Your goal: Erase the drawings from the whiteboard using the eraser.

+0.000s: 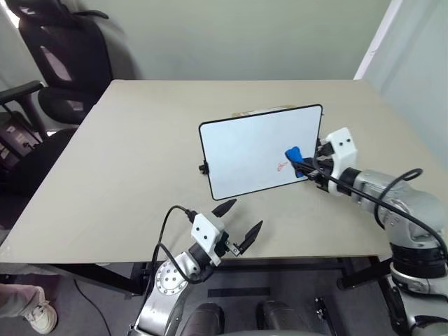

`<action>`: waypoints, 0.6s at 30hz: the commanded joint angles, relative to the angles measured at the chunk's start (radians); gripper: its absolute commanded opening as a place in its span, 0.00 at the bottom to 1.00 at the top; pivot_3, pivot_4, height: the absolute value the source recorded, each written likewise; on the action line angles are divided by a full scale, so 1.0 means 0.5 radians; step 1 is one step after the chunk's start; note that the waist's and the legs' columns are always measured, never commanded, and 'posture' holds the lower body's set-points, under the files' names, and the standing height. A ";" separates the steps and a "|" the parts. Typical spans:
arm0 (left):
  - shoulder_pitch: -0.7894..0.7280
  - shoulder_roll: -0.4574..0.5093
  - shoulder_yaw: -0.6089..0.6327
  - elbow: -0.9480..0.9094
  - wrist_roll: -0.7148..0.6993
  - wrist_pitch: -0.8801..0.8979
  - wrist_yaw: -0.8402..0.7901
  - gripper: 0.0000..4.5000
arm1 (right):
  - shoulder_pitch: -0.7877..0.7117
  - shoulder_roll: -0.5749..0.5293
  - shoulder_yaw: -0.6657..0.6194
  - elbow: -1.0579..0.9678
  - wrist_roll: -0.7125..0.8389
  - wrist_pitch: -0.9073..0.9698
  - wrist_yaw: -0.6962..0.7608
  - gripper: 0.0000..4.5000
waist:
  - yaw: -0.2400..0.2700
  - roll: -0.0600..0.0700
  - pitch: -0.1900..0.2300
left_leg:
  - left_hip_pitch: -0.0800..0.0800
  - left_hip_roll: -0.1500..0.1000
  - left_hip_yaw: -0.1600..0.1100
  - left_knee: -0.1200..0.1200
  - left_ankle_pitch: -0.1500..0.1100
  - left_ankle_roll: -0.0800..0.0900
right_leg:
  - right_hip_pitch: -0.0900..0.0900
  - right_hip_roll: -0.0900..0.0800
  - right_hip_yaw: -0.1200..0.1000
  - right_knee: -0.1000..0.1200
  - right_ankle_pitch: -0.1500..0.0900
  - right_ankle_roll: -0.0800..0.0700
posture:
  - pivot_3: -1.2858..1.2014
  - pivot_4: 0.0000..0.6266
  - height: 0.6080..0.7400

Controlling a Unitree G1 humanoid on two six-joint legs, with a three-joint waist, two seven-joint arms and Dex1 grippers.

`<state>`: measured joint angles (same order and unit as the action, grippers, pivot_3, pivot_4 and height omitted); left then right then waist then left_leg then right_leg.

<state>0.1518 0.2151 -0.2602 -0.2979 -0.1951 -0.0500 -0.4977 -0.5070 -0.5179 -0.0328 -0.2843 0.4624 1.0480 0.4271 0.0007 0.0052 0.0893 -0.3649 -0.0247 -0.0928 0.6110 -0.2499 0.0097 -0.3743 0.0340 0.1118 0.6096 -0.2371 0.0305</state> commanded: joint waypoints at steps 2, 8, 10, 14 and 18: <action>-0.029 -0.005 0.018 -0.052 -0.012 -0.032 -0.008 1.00 | -0.099 0.071 0.120 0.169 -0.134 -0.104 -0.058 0.23 | 0.006 0.003 -0.003 | -0.003 0.000 0.000 0.000 -0.002 -0.002 | -0.002 -0.001 0.000 0.000 0.003 0.000 | 0.52 0.24 0.97; -0.030 0.001 0.034 -0.064 -0.016 -0.028 -0.001 1.00 | -0.116 0.113 0.214 0.356 -0.261 -0.157 -0.080 0.23 | 0.004 0.003 -0.006 | -0.003 0.000 0.000 -0.001 -0.006 -0.010 | 0.000 -0.001 0.000 -0.001 0.009 0.001 | 0.52 0.24 0.97; -0.028 0.003 0.036 -0.070 -0.018 -0.024 0.000 1.00 | -0.123 0.126 0.214 0.393 -0.280 -0.160 -0.083 0.23 | 0.004 0.003 -0.006 | -0.004 0.000 0.000 -0.001 -0.008 -0.013 | 0.000 -0.001 0.000 0.000 0.011 -0.001 | 0.52 0.24 0.97; -0.011 0.009 0.038 -0.096 -0.023 -0.015 0.002 1.00 | -0.142 0.133 0.253 0.497 -0.340 -0.156 -0.072 0.23 | -0.003 0.003 -0.005 | -0.003 0.000 0.000 -0.002 -0.014 -0.024 | -0.002 -0.001 0.000 0.000 0.011 -0.002 | 0.52 0.24 0.97; 0.002 0.017 0.038 -0.117 -0.029 -0.008 -0.001 1.00 | -0.158 0.129 0.302 0.575 -0.398 -0.148 -0.060 0.23 | -0.006 0.003 -0.005 | -0.004 0.000 0.000 -0.001 -0.015 -0.025 | -0.003 -0.001 0.000 0.000 0.011 -0.003 | 0.52 0.24 0.97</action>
<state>0.1537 0.2249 -0.2479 -0.3109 -0.1986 -0.0466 -0.4968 -0.5649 -0.4508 0.1113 -0.0009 0.2857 0.9837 0.3999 -0.0024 0.0069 0.0870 -0.3667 -0.0247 -0.0927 0.6103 -0.2575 -0.0030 -0.3762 0.0336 0.1118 0.6095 -0.2313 0.0288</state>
